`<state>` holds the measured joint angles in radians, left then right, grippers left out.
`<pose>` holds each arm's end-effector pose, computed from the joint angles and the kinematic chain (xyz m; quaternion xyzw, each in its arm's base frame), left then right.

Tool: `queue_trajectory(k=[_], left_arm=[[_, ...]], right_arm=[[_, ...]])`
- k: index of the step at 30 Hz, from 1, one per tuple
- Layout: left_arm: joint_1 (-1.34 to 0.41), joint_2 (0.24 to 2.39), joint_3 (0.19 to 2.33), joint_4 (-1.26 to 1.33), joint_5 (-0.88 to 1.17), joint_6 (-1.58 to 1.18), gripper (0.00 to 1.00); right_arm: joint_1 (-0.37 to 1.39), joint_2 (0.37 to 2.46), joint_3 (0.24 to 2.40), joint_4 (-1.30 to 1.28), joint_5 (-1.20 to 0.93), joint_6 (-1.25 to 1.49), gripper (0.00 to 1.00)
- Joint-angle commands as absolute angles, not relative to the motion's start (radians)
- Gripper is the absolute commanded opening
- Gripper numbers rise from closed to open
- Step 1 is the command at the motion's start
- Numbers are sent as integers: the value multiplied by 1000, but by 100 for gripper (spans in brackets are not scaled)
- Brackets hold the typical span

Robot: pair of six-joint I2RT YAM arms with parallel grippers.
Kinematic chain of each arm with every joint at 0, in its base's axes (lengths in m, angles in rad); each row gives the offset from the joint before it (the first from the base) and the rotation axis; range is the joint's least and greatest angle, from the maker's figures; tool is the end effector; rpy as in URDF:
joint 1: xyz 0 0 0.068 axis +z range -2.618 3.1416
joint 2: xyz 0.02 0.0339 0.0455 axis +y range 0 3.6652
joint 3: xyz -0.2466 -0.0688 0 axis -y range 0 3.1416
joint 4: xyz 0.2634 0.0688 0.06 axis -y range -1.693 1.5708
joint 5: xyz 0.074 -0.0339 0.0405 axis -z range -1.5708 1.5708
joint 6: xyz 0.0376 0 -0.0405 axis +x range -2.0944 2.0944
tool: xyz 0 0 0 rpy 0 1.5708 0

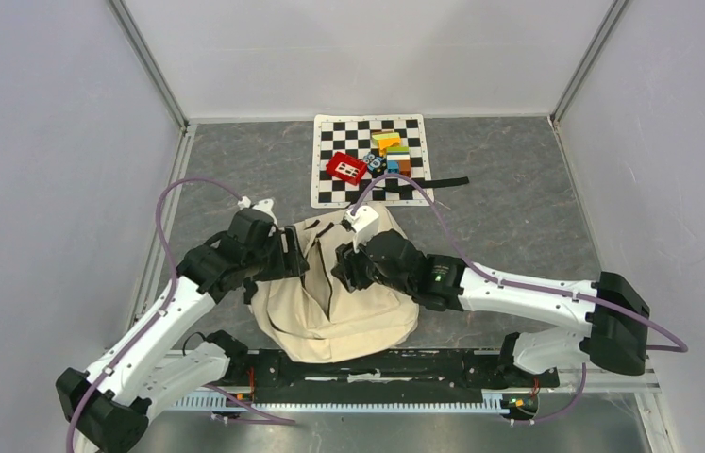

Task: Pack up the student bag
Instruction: Move the student bag to the center of the board.

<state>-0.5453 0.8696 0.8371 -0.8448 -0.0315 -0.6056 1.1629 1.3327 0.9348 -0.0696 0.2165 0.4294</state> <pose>0.1694 -0.1014 0.2675 -0.0337 0.9398 -0.1725 0.2931 0.1370 0.2967 0.2565 -0.2507 0.8107 0.3080 0.4302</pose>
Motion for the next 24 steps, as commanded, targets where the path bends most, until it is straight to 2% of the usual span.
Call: queue_trajectory(k=[1, 6, 12, 18, 21, 24], left_arm=[[-545, 904, 829, -684, 25, -612, 73], [-543, 936, 783, -565, 63, -627, 62], [-540, 984, 791, -575, 32, -613, 52], [-541, 899, 821, -675, -52, -607, 53], [-541, 848, 851, -755, -103, -589, 59], [-540, 821, 885, -788, -109, -562, 67]], right_arm=[[1160, 1317, 910, -90, 252, 413, 48], [1172, 1375, 914, -12, 188, 404, 35], [1185, 1491, 953, 76, 129, 389, 32], [1185, 1606, 953, 33, 176, 400, 28], [1186, 1599, 949, 9, 179, 406, 27], [1185, 1536, 938, 2, 189, 402, 33]])
